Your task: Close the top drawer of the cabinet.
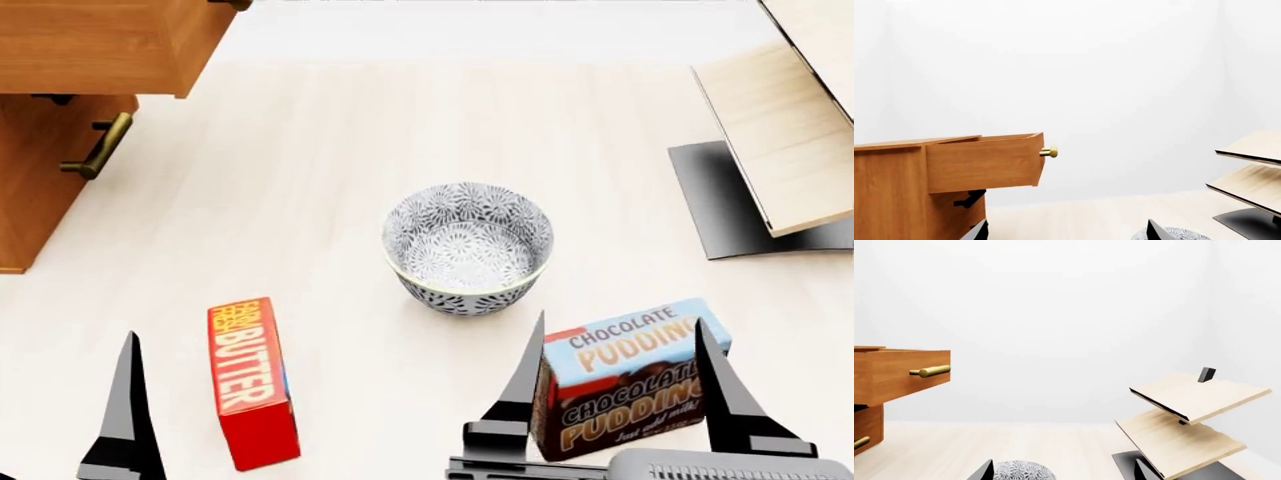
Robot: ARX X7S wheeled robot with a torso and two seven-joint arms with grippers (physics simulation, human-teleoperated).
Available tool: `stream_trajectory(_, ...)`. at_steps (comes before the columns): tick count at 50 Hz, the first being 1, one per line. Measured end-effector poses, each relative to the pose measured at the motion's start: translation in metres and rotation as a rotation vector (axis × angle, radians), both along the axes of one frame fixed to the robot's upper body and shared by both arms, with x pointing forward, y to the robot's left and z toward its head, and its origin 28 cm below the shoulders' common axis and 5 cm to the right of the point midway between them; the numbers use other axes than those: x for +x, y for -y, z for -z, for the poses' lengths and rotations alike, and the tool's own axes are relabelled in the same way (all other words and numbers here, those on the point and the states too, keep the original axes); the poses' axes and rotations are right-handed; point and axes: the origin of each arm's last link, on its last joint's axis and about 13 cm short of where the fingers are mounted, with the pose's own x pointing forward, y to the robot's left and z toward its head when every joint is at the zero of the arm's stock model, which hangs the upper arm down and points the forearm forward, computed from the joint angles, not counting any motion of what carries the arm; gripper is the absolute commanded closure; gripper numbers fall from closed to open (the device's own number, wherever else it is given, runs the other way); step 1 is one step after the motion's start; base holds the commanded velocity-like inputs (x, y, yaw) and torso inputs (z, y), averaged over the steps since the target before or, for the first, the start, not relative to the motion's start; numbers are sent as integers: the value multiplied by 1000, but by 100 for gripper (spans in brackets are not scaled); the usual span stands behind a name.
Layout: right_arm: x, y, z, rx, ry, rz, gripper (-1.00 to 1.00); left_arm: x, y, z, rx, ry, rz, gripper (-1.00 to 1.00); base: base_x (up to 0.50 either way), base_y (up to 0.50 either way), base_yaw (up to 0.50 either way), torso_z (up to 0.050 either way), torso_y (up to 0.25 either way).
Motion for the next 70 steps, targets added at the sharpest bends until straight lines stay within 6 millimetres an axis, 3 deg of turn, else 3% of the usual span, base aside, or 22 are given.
stream_trajectory(30, 1, 0, 0, -16, -2, 10, -100, -2, 2, -3, -23, -10, 36, -100, 488, 19, 0, 0, 0)
stream_trajectory(54, -1, -1, -4, 15, 12, 13, -100, -1, 3, -6, -37, -21, 50, -100, 0, 0, 0, 0, 1)
stream_trajectory(62, -5, -1, -14, 37, 36, 6, -100, 14, 12, -20, -18, -7, 68, -100, 0, 0, 0, 0, 0)
stream_trajectory(70, -10, -1, -24, 60, 59, -10, -100, 50, 33, -35, 2, -11, 134, -100, 0, 0, 0, 0, 0)
